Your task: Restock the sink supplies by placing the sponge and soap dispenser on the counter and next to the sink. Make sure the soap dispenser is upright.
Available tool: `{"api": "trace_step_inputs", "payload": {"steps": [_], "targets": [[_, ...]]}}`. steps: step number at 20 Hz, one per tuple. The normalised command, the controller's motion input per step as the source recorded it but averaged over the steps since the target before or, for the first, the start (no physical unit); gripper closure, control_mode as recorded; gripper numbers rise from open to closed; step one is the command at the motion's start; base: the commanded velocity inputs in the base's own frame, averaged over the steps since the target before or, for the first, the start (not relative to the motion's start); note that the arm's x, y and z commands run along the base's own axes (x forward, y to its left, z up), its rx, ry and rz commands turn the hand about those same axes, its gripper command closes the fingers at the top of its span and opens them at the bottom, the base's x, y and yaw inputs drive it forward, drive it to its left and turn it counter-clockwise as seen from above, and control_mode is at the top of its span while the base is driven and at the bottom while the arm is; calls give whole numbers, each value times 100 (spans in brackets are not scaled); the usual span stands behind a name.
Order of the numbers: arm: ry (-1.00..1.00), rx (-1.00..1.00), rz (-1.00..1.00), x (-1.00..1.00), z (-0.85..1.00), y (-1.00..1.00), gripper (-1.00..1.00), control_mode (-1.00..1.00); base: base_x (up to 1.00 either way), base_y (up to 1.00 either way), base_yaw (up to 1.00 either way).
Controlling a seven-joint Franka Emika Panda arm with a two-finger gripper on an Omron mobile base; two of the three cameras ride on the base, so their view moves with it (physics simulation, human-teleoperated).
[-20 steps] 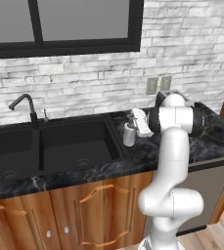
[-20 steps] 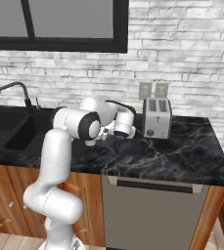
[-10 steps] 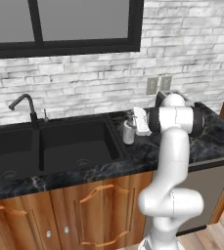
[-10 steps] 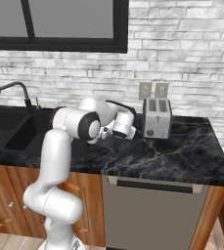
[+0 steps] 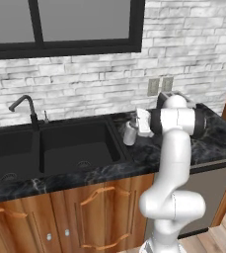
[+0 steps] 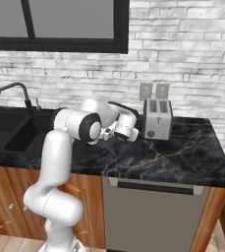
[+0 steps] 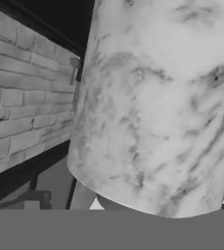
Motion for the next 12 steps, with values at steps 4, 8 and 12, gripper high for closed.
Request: {"api": "trace_step_inputs", "payload": {"steps": [4,8,12], "targets": [[0,-10,-5,0,-42,-27,-100,-100,0,0,0],[4,-11,-11,0,-10,-3,-100,-100,0,0,0],[5,-14,-15,0,0,20,-100,-100,0,0,0]]}}
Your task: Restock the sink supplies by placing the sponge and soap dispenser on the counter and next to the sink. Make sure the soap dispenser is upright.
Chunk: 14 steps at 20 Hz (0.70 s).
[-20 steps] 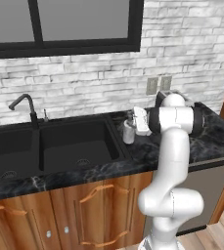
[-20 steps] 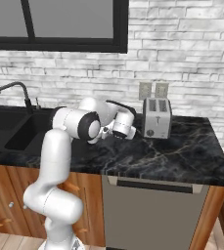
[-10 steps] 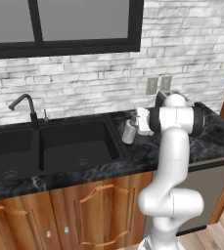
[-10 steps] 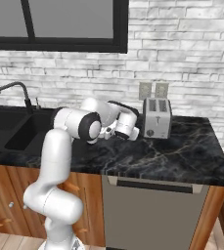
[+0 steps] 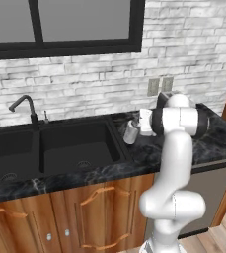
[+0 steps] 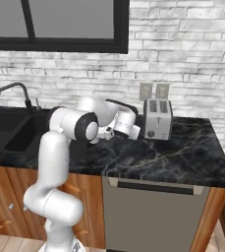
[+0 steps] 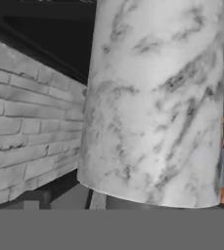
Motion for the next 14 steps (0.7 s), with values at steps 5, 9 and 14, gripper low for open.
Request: {"api": "trace_step_inputs", "payload": {"steps": [5,9,14], "targets": [[2,-17,-13,0,-18,36,-100,-100,0,0,0],[5,-17,-8,10,-22,15,-100,-100,0,0,0],[5,-6,-1,7,-17,-21,-100,-100,0,0,0]]}}
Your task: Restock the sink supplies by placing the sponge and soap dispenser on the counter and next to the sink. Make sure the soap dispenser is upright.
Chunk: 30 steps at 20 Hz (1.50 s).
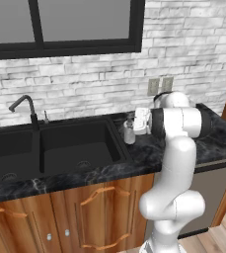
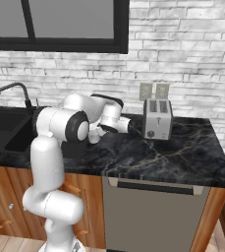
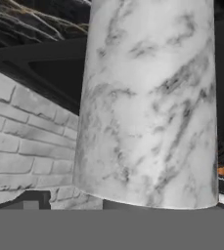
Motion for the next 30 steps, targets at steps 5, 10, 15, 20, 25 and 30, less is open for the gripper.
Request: {"api": "trace_step_inputs", "payload": {"steps": [5,10,15,20,25,30], "targets": [[5,-3,0,0,-24,-29,-100,-100,0,0,0],[6,-8,-3,0,-28,-9,-100,-100,0,0,0],[15,-15,-2,0,-7,-15,-100,-100,0,0,0],[13,-9,-3,0,0,-41,-100,-100,0,0,0],[4,-1,0,0,-19,-44,-100,-100,0,0,0],[-1,0,0,-14,-46,-45,-100,-100,0,0,0]]}}
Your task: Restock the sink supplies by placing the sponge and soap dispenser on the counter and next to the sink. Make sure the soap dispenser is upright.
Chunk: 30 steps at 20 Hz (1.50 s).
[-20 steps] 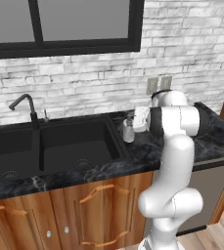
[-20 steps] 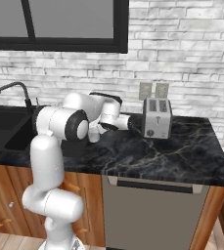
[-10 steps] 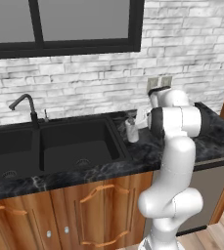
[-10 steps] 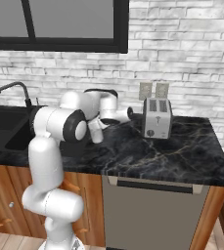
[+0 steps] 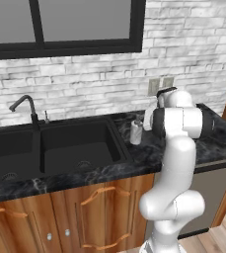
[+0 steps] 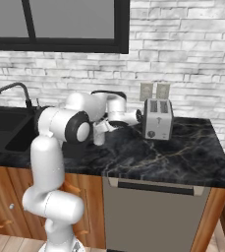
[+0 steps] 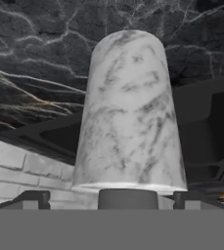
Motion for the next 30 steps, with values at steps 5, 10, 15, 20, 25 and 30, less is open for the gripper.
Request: {"api": "trace_step_inputs", "payload": {"steps": [5,10,15,20,25,30], "targets": [[0,0,0,-15,-35,-29,-100,-100,0,0,0],[0,-3,0,-14,-29,-1,-100,-100,0,0,0],[1,-8,0,-26,-52,-5,-100,-100,0,0,0],[0,-4,0,-39,-10,-17,-100,-100,0,0,0],[4,-4,0,-27,-15,-13,-100,-100,0,0,0],[5,-4,0,-15,-6,-3,-100,-100,0,0,0]]}}
